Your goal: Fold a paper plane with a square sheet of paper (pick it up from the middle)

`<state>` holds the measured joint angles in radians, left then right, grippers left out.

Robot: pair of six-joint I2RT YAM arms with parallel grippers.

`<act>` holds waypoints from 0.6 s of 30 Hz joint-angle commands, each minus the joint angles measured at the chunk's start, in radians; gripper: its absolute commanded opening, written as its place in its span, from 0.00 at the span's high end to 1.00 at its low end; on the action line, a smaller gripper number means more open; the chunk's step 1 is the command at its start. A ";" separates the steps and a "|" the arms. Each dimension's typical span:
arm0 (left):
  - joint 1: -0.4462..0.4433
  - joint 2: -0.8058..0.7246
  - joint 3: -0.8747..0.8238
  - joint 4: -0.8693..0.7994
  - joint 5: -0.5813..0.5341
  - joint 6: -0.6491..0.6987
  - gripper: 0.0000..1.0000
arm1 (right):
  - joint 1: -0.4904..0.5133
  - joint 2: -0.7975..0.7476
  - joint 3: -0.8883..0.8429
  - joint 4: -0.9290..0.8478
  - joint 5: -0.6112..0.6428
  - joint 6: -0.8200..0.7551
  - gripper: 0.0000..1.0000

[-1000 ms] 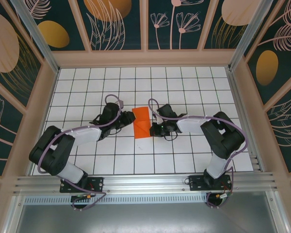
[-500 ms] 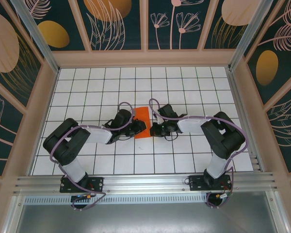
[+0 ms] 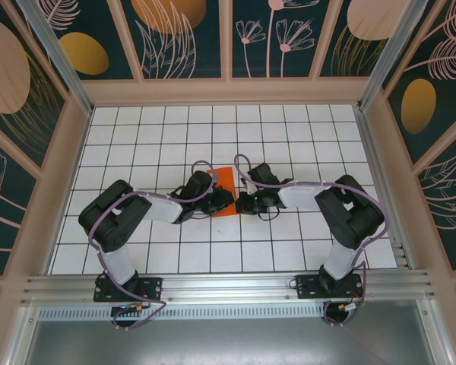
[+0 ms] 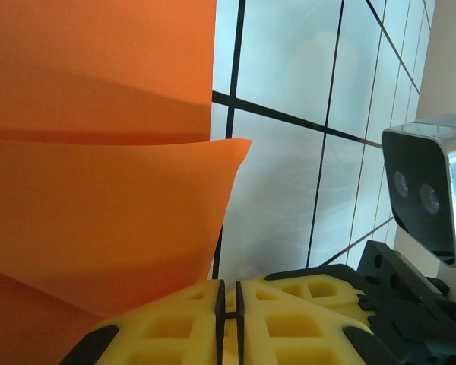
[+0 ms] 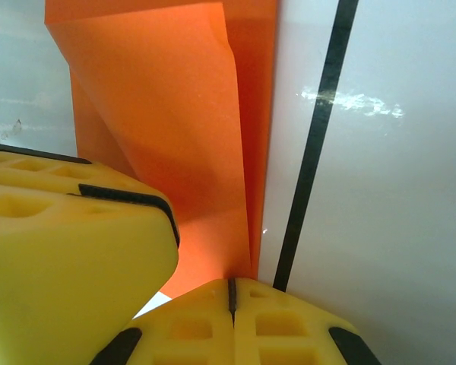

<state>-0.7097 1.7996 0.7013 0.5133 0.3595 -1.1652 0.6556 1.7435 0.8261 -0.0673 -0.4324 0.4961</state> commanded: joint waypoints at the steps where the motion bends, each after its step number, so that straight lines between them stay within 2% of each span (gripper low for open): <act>1: -0.008 0.024 0.001 -0.007 0.008 -0.027 0.86 | -0.013 0.049 -0.052 -0.146 0.087 -0.001 0.99; 7: -0.007 0.033 -0.009 0.001 -0.028 -0.038 0.86 | -0.013 0.048 -0.058 -0.152 0.098 -0.002 0.99; 18: -0.001 0.040 0.016 -0.083 -0.101 0.015 0.85 | -0.013 0.046 -0.064 -0.157 0.109 -0.005 1.00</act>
<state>-0.7109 1.8187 0.7017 0.4858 0.2985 -1.1797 0.6552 1.7435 0.8234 -0.0631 -0.4324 0.4961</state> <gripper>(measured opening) 0.149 0.063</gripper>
